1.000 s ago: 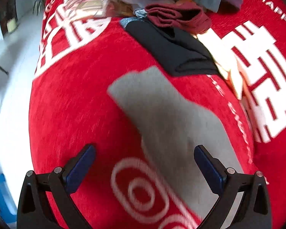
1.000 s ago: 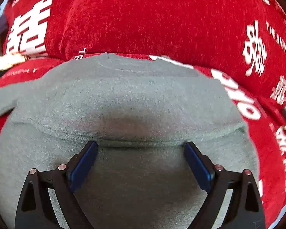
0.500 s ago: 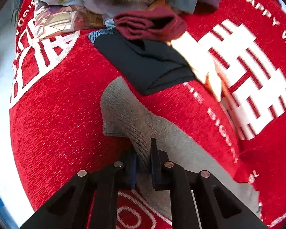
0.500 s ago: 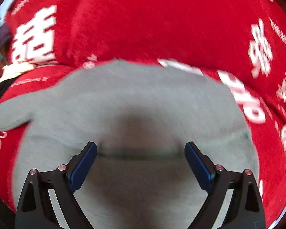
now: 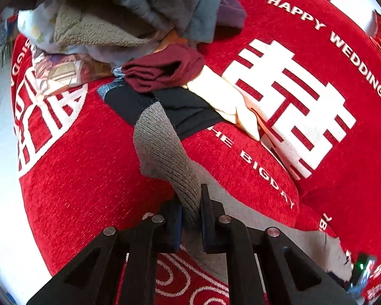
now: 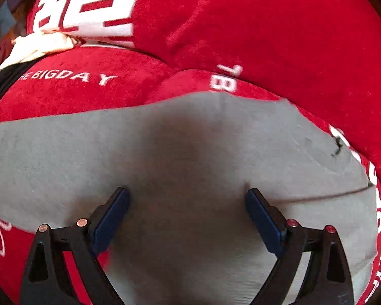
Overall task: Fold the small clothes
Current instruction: 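Grasp the other sleeve cuff with the left gripper and lift it, then lay the sleeve across the sweater body with the left gripper and release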
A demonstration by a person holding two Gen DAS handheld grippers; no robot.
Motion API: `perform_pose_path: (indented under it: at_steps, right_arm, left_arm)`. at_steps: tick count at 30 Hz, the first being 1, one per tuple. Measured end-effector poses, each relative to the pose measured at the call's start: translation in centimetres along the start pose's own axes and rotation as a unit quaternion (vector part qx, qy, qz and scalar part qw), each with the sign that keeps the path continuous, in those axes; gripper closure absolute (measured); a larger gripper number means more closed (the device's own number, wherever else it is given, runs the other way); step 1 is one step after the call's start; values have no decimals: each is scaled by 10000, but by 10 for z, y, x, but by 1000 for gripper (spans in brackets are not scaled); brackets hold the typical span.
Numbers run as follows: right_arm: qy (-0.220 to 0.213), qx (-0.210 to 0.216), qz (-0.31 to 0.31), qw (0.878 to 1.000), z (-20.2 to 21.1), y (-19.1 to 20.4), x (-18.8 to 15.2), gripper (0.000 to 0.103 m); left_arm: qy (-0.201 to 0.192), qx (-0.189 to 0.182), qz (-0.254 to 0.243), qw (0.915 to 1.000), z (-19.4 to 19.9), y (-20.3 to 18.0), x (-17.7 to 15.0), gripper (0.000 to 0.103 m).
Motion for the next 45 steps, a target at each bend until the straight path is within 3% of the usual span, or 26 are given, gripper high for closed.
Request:
perform_pose_path:
  at_steps: [2, 5, 8, 10, 15, 19, 24, 28, 31, 37, 41, 44, 45]
  right_arm:
    - [144, 336, 233, 9991, 4, 14, 5, 9]
    - [-250, 566, -156, 9980, 37, -8, 4, 9]
    - [-522, 353, -448, 9970, 69, -60, -16, 9]
    - [-610, -7, -457, 9971, 86, -104, -42, 9]
    - [-440, -326, -1096, 9925, 108, -199, -108, 9]
    - [-518, -373, -1674, 9838, 120, -250, -137, 9]
    - [-712, -373, -1914, 9782, 130, -283, -155, 9]
    - [-887, -374, -2012, 9748, 142, -304, -166, 9]
    - [-948, -381, -2168, 9709, 145, -324, -177, 9]
    - [-939, -305, -2526, 9625, 142, -349, -197, 9]
    - [-988, -237, -2731, 9566, 142, -361, -205, 9]
    - [-987, -207, -2785, 9551, 142, -363, -207, 9]
    - [-996, -195, -2803, 9545, 143, -364, -207, 9]
  left_arm:
    - [3, 40, -156, 9999, 1, -8, -2, 91]
    - [51, -34, -290, 9996, 6, -23, -7, 91]
    - [78, -189, -573, 9981, 15, -52, -17, 91]
    - [123, -289, -725, 9969, 20, -72, -24, 91]
    - [261, -640, -1253, 9897, 39, -150, -51, 91]
    - [196, -1088, -1808, 9773, 75, -233, -76, 91]
    - [183, -1690, -2360, 9568, 122, -330, -117, 91]
    - [333, -2012, -2943, 9337, 144, -409, -180, 91]
    - [635, -2041, -3340, 9180, 139, -448, -235, 91]
    - [1187, -1831, -3771, 9001, 109, -483, -321, 91]
    - [1388, -1872, -3829, 8939, 102, -492, -346, 91]
    - [1885, -1950, -3768, 8857, 89, -495, -357, 90]
    - [1987, -1923, -3790, 8831, 86, -494, -359, 85]
Point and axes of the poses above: each gripper's, at about its wrist camera, not at the fingertips, and z roughly against the way its jaws point, y to its left, x to its top, the point moved 2 cm from there along -z, roughly the way its jaws point, and after that the axes turned 9 degrees about -y, right-handed, at the moved point
